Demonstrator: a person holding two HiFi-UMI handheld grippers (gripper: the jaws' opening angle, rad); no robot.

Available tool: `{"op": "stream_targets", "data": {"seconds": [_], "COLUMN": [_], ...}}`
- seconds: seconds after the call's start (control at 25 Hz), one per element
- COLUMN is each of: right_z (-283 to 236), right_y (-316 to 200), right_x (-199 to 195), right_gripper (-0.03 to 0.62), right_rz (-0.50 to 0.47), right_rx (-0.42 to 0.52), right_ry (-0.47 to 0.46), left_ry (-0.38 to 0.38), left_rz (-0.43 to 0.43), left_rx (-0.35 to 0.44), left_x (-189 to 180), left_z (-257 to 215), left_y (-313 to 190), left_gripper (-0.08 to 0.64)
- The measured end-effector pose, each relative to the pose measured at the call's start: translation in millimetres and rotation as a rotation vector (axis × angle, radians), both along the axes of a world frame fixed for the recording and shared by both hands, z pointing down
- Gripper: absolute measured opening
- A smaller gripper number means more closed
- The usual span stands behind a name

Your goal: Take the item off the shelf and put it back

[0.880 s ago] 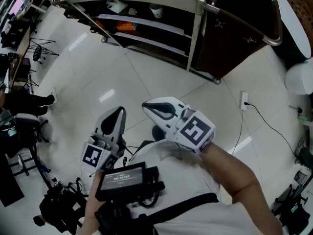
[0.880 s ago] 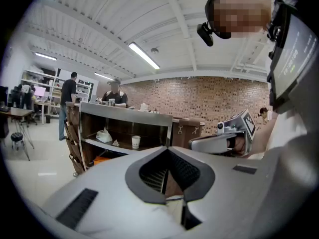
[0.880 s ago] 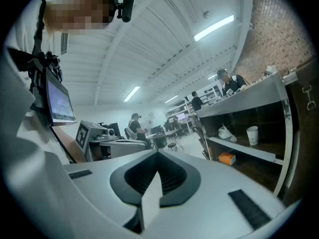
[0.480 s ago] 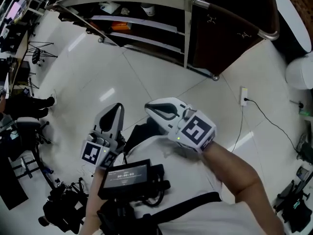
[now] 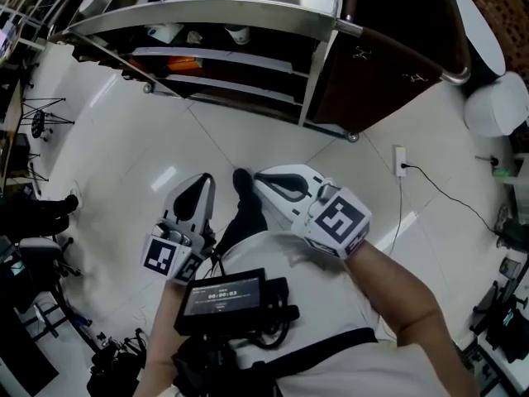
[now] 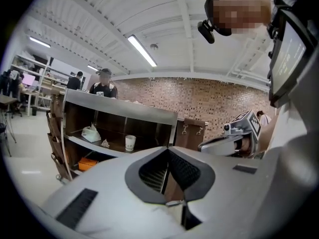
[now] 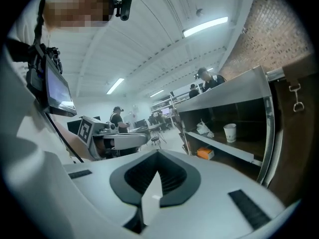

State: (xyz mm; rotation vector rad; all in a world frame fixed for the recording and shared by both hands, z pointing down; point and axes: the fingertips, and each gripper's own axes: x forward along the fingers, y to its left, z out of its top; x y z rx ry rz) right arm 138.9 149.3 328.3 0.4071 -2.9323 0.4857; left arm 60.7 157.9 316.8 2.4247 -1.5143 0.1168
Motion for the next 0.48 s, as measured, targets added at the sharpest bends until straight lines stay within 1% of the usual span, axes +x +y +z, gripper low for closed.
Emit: {"op": "stream_targets", "data": {"seconds": [0.2, 0.32, 0.48], "right_z": [1.9, 1.0, -2.7], "right_y": [-45.3, -74.6, -97.9], "right_x": [-38.8, -61.6, -98.2], "right_gripper": [0.004, 0.004, 0.005], "right_rz": [0.075, 0.135, 0.185], "right_rx": [-0.024, -0.018, -0.017], "right_ry": [0.051, 0.06, 0.07], "left_ry": [0.006, 0.011, 0.024], "left_rz": [0.059, 0.089, 0.124], "left_rx": [-0.006, 0.005, -0.017], "left_x": [-54.1, -87.9, -126.2], "left_z": [11.3, 11.9, 16.1], "left_y": [-48.5, -73.9, -101.6], "left_gripper": [0.009, 0.009, 0.009]}}
